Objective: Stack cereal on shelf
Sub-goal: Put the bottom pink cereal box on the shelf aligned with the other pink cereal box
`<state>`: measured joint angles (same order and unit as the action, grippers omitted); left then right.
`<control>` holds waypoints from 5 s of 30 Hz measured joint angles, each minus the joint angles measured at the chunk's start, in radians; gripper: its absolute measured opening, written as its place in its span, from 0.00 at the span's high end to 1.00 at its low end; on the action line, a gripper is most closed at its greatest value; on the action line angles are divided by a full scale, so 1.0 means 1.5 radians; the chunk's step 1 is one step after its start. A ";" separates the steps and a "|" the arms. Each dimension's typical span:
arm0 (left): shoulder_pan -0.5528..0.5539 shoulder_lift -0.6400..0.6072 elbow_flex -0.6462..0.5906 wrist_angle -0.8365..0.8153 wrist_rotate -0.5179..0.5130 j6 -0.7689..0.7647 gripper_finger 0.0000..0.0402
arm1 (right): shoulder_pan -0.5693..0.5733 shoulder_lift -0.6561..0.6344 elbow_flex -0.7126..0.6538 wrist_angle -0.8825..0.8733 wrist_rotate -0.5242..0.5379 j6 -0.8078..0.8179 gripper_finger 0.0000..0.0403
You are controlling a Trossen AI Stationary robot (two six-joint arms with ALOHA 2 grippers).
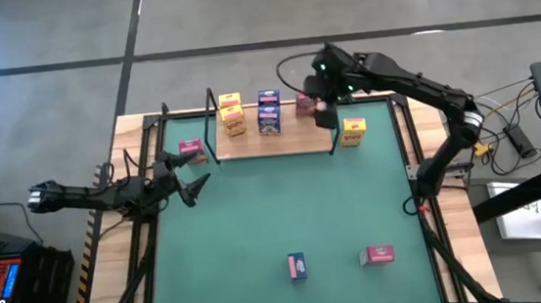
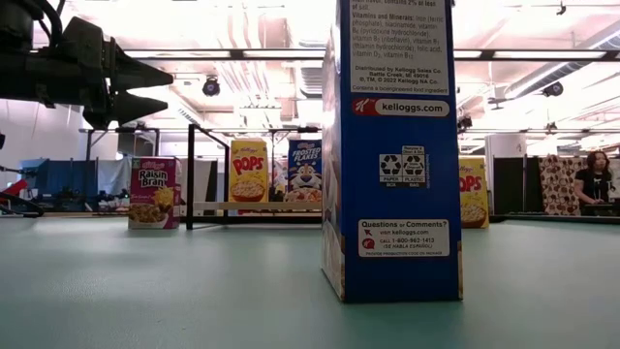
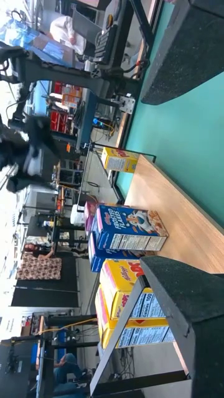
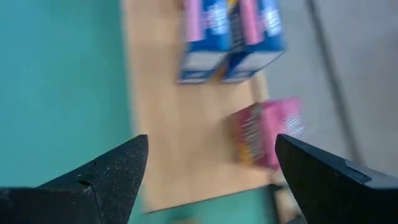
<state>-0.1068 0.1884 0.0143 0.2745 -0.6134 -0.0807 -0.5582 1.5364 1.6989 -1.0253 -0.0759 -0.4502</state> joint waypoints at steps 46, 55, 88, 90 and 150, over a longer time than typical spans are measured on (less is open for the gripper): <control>0.000 0.000 0.000 0.000 0.000 0.000 0.00 | 0.852 -0.077 -0.256 -0.105 0.121 0.795 0.15; 0.000 0.000 0.000 0.000 0.000 0.000 0.00 | 0.854 -0.077 -0.273 -0.098 0.062 0.817 0.13; 0.000 0.000 0.000 0.000 0.000 0.000 0.00 | 0.853 -0.077 -0.412 0.032 0.040 0.859 0.34; 0.000 0.000 0.000 0.000 0.000 0.000 0.00 | 0.852 -0.077 -0.408 0.031 0.040 0.851 0.37; 0.000 0.000 0.000 0.000 0.000 0.000 0.00 | 0.302 -0.076 -0.183 -0.051 0.099 0.176 0.62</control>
<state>-0.1070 0.1884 0.0143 0.2745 -0.6134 -0.0807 -0.1057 1.4226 1.4248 -1.1024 0.0732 -0.1858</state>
